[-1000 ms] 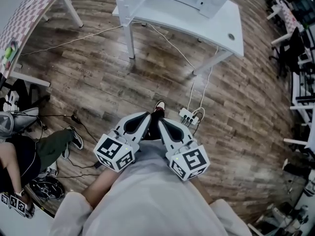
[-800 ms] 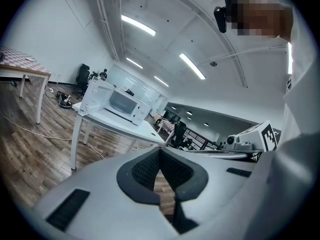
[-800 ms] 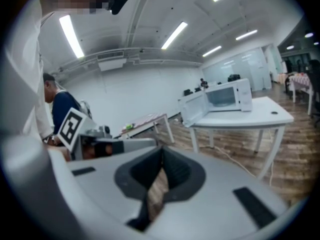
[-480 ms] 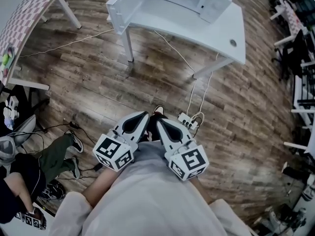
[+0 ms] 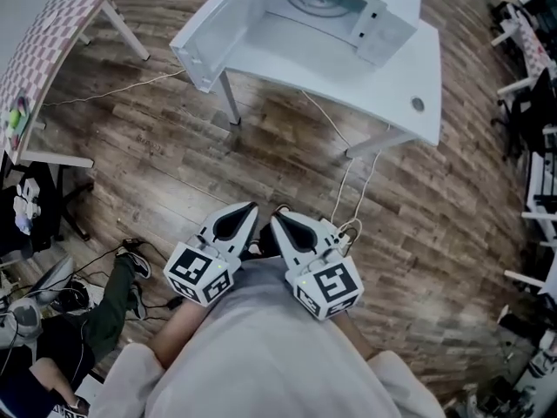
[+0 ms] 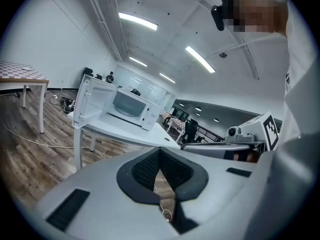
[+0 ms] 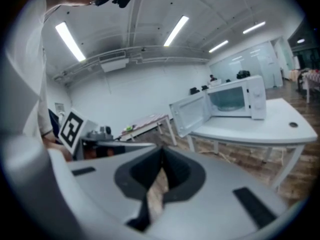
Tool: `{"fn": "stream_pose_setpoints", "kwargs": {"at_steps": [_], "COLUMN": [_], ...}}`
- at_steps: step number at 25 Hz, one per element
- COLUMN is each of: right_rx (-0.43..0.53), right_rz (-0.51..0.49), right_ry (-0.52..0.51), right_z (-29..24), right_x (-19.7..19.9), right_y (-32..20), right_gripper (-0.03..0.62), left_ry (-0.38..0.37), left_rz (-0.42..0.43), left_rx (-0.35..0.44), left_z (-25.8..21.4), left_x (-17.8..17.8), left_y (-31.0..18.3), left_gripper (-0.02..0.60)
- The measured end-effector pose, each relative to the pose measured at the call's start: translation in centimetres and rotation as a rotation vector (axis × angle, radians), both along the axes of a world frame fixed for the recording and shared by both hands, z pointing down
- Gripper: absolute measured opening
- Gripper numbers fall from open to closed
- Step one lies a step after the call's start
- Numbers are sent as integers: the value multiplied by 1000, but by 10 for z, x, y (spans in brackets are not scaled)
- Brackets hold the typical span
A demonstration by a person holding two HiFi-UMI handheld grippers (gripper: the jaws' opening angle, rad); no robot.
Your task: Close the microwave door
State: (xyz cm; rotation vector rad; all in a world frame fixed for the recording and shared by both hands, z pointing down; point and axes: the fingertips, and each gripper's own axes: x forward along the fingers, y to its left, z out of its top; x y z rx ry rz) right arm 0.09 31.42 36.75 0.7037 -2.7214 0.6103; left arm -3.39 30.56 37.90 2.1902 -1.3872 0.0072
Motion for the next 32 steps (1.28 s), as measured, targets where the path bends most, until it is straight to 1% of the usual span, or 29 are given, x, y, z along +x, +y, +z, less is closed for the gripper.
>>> {"fn": "stream_pose_setpoints", "kwargs": {"at_steps": [5,8,12,14,18,22,28,32], "right_rx": [-17,-42,-88,-94,-79,-61,-20,1], "right_rz": [-49,-87,-103,-103,-114,-139,-166,-195], "right_ry": [-11,-17,-34,-44,-48,-40,-33,-23], "right_z": [1,5,9,9,10,10,5,4], "right_x": [-1,-2,0,2,4,0,-14,-30], "right_y": [-26,-32,-31,-35,-39,-41,-64,-76], "right_gripper": [23,23,23,23,23,23,23,23], "left_ry": [-10,-26,-53,-57,-67,-61,-51,-40], "left_rz": [-56,-83,-86,-81,-75,-81,-135,-175], "left_rx": [-30,-48,-68,-74,-75,-69,-32,-21], "left_z": [2,3,6,7,8,8,1,-2], "left_x": [-6,-7,-3,0,6,7,-14,-33], "left_y": [-22,-29,-33,-35,-40,-46,-66,-77], "left_gripper": [14,14,14,14,14,14,14,14]}}
